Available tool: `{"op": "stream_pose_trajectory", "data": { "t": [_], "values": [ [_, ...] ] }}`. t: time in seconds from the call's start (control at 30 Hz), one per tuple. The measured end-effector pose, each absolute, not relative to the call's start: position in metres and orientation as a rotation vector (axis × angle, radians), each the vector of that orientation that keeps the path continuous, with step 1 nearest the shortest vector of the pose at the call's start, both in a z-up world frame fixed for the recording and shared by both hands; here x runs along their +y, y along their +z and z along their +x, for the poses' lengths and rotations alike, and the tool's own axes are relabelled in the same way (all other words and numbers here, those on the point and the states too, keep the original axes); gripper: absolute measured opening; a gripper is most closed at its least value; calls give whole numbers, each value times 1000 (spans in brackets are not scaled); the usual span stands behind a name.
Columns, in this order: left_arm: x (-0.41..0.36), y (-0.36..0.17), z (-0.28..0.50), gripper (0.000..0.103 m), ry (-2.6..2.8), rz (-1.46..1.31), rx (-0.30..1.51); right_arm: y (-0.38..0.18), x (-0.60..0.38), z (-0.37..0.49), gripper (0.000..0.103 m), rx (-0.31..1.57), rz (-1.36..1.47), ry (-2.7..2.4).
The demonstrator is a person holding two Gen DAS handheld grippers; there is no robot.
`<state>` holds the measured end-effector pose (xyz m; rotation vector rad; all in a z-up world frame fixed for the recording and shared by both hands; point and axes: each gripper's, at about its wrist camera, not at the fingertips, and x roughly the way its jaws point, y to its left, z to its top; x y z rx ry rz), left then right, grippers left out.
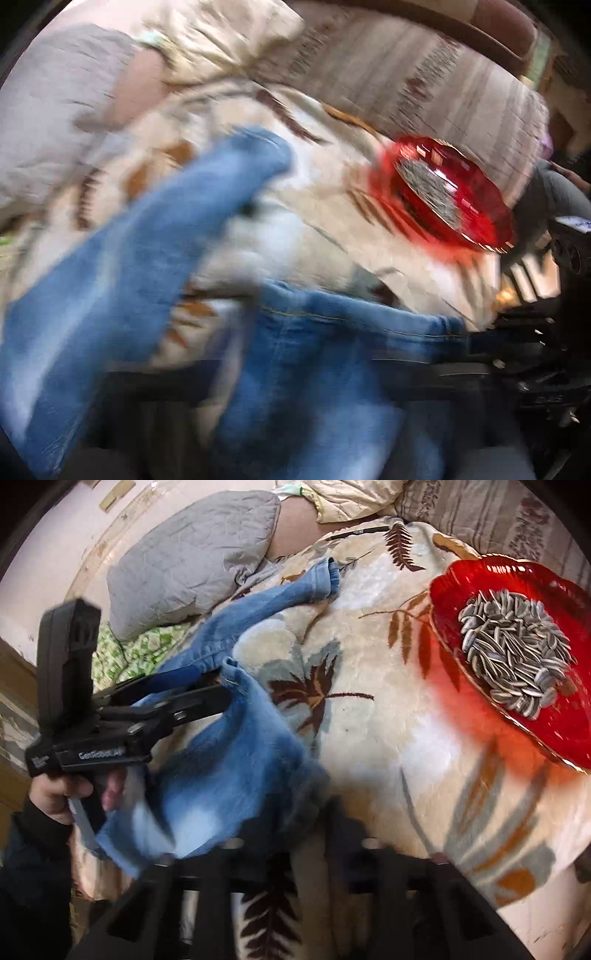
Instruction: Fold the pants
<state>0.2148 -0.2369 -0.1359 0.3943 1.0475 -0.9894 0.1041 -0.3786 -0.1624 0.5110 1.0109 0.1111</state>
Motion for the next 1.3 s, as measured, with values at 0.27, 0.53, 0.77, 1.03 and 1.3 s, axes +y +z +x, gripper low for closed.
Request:
{"op": "stream_pose_trajectory", "data": {
  "t": [0.27, 0.53, 0.77, 1.03, 1.3],
  "values": [
    [-261, -82, 192, 6, -1118, 381, 922, -115, -383, 71, 12, 821, 432, 71],
    [-350, -42, 189, 10, -1156, 414, 810, -76, -424, 41, 21, 726, 433, -108],
    [-277, -30, 192, 97, -894, 384, 774, -57, -442, 13, 87, 666, 468, -212],
    [-48, -13, 178, 97, -398, 346, 819, -40, -352, 49, 87, 674, 362, 54],
    [167, 38, 94, 98, 56, 357, 925, -28, -209, 89, 87, 700, 202, 359]
  ]
}}
